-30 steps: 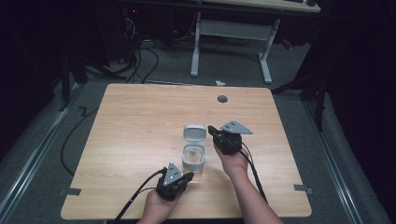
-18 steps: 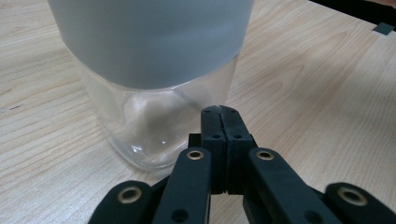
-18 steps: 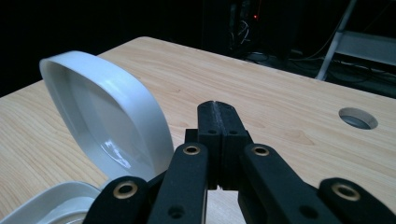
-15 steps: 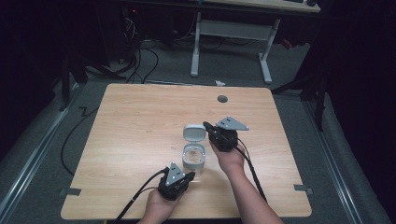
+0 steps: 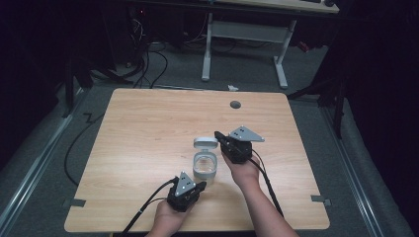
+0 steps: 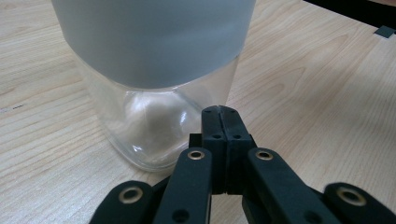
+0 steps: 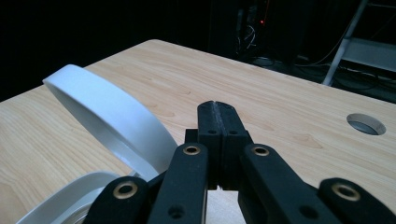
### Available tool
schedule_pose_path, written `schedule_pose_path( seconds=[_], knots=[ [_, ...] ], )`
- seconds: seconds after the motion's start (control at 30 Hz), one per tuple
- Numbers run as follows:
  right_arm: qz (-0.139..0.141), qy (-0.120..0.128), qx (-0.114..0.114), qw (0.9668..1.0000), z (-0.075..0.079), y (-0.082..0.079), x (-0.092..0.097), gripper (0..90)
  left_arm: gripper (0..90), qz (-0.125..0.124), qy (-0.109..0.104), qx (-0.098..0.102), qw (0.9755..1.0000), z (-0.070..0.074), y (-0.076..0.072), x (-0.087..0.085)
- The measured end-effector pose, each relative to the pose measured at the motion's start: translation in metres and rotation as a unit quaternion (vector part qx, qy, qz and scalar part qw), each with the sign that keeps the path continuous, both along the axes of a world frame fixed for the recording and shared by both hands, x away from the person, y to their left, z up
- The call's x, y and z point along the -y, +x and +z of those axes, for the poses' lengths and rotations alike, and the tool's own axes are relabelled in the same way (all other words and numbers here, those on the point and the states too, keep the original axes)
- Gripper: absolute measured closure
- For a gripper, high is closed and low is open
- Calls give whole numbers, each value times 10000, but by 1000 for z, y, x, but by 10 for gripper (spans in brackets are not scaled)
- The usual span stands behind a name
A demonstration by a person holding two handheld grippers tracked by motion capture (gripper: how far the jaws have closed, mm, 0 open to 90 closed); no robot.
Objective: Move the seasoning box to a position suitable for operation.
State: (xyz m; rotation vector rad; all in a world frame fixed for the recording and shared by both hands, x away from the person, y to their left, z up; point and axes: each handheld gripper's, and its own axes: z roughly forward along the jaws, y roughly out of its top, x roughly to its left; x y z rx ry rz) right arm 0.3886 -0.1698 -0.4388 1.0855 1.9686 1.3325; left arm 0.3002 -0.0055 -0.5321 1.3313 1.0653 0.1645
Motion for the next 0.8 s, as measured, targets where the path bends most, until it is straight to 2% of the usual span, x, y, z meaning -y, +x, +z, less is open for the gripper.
schedule_pose_path(
  seconds=[0.57, 0.8],
  knots=[
    [190, 69, 93, 9998, -3, -30, 0, 897, 900, -10, -16, -3, 10000, 0, 0, 0],
    [215, 81, 96, 9997, -4, -37, 2, 897, 900, -8, -23, -3, 10000, 0, 0, 0]
  ],
)
